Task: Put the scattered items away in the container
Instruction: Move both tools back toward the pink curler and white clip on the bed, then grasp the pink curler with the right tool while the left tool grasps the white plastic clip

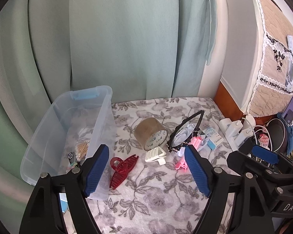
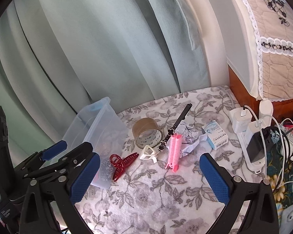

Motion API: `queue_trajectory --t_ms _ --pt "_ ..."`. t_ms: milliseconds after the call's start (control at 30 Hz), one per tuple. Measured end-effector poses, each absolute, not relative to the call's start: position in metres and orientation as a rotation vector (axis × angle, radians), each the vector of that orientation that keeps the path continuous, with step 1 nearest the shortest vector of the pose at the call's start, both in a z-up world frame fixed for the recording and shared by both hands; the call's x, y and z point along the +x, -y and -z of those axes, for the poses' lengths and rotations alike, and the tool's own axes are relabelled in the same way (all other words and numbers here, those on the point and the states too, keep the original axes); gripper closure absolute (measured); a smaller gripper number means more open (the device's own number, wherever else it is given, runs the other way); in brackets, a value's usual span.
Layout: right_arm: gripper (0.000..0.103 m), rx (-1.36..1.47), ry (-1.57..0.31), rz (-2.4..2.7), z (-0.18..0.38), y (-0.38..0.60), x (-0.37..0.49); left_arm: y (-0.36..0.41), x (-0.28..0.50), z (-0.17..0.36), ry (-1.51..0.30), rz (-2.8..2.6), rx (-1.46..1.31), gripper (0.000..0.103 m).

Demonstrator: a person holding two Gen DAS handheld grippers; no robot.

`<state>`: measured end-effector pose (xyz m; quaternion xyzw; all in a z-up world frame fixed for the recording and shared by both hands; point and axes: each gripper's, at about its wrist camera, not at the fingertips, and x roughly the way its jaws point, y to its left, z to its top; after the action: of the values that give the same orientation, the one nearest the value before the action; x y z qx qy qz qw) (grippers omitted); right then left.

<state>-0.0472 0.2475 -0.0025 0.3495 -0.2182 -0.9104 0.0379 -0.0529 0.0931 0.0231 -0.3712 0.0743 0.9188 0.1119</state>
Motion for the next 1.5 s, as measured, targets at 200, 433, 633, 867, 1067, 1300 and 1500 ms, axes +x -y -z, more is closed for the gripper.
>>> queue_trajectory --t_ms 200,433,633,867,1067,1300,1500 --pt "0.000 1.123 0.689 2.776 0.019 -0.254 -0.056 -0.096 -0.066 -0.003 -0.192 -2.673 -1.132 0.013" --pt "0.000 1.178 0.704 2.768 0.040 -0.261 -0.066 -0.104 -0.078 0.021 -0.174 -2.638 -1.154 0.011" --pt "0.000 1.202 0.697 2.778 0.055 -0.268 -0.074 -0.114 -0.087 0.037 -0.187 -2.629 -1.122 0.011" --pt "0.000 1.237 0.678 2.791 0.071 -0.274 -0.082 -0.121 -0.101 0.061 -0.174 -2.567 -1.168 0.011" --pt "0.000 1.323 0.702 2.751 0.092 -0.279 -0.090 -0.122 -0.111 0.084 -0.149 -2.528 -1.246 0.011" --pt "0.000 1.334 0.753 2.717 0.108 -0.279 -0.096 -0.116 -0.130 0.111 -0.118 -2.529 -1.378 0.011" --pt "0.012 1.336 0.790 2.694 0.119 -0.277 -0.109 -0.110 -0.144 0.126 -0.046 -2.534 -1.437 0.011"
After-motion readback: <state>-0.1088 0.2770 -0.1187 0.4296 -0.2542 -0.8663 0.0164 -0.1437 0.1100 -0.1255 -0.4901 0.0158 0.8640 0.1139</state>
